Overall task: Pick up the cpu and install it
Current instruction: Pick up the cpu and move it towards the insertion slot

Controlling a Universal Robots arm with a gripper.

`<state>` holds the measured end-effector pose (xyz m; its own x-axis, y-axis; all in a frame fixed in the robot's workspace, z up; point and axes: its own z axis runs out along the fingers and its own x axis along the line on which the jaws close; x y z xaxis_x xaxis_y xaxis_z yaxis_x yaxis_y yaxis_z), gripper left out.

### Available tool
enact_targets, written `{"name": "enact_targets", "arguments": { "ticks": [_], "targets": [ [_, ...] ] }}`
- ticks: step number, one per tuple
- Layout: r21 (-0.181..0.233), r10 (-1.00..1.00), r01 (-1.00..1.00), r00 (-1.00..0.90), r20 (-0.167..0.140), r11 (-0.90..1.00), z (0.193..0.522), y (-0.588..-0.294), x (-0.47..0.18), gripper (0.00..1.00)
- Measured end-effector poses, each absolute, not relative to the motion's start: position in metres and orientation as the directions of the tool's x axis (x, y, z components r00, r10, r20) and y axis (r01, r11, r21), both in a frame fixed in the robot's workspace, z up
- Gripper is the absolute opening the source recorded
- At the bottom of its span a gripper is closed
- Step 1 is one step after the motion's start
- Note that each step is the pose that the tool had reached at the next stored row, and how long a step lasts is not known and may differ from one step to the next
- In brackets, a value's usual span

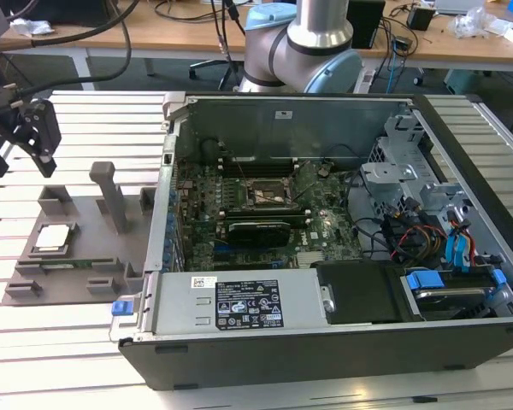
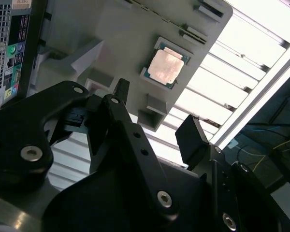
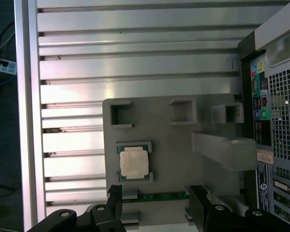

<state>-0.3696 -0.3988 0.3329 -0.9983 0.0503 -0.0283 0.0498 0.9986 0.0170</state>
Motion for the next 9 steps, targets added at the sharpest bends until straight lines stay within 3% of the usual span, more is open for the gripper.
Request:
{"name": "enact_targets", "arguments": {
  "ticks": [9],
  "targets": [
    [0.017,0.050,0.050,-0.998,-0.028,0.999,0.3269,-0.3988,-0.3696,0.66]
  ]
}}
